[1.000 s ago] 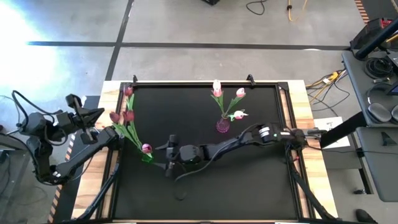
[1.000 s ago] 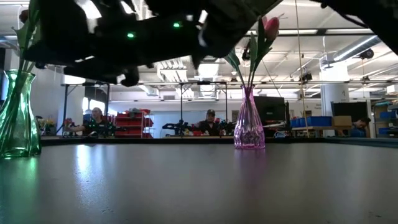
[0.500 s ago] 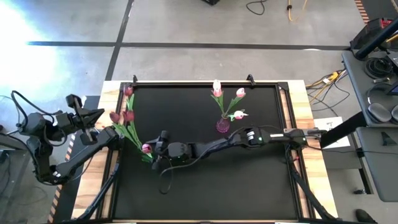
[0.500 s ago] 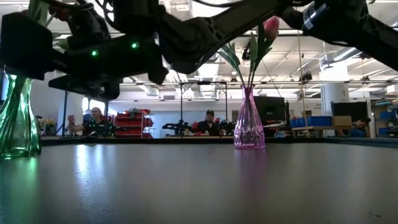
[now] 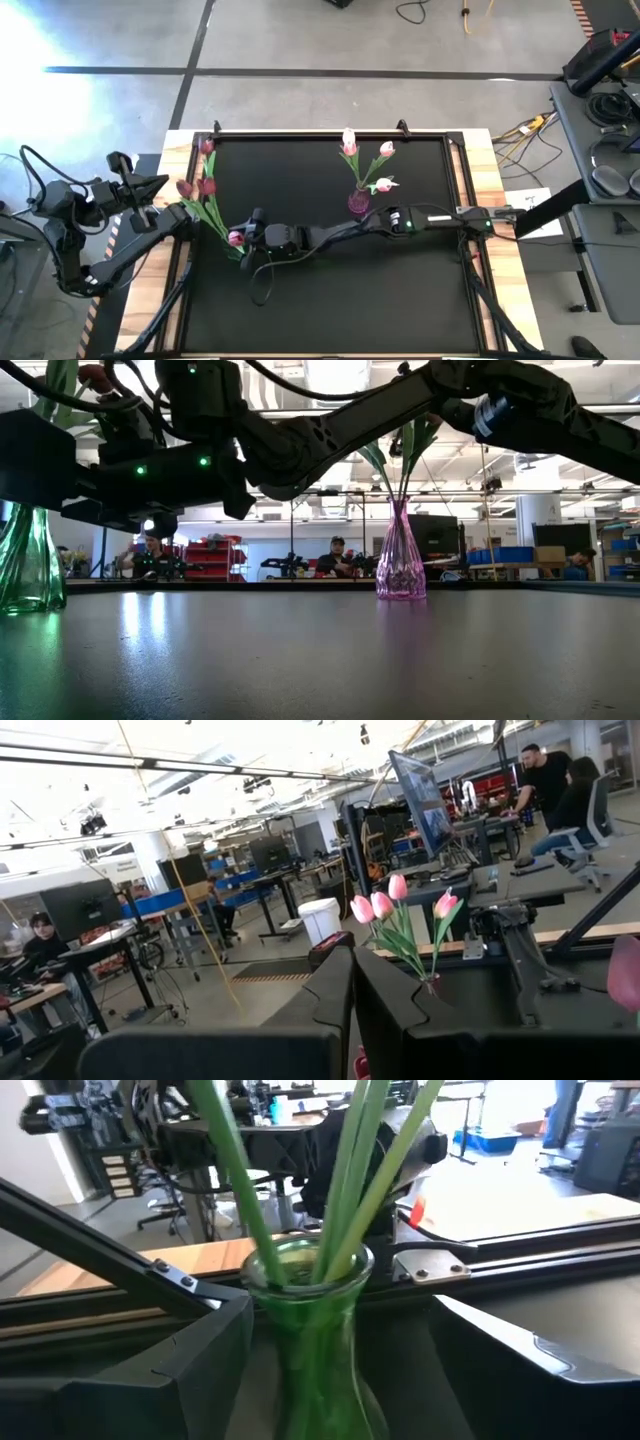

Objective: Sort flowers into vase by color
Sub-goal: Adjust the green vase on the table

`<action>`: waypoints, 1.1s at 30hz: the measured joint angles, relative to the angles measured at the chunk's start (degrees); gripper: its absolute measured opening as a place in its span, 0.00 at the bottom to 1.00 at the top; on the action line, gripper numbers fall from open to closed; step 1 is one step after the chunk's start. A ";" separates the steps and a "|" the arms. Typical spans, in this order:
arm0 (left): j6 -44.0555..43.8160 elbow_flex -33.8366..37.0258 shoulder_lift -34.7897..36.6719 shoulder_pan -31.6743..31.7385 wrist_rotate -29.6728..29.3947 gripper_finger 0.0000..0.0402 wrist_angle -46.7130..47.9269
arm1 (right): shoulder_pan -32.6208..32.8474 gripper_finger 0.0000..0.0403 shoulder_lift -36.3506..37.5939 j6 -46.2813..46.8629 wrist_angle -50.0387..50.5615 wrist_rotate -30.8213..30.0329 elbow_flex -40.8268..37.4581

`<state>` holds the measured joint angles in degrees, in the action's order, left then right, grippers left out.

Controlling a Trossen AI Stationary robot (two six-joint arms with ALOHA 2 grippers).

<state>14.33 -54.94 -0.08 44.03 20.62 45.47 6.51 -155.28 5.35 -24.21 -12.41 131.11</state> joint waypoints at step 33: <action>0.22 3.13 0.00 0.01 1.81 0.00 -0.87 | 2.05 0.25 8.31 -9.21 9.63 -7.16 -8.36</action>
<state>14.55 -51.81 -0.08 44.03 22.44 44.60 8.56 -146.97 -3.86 -14.58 -19.57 122.75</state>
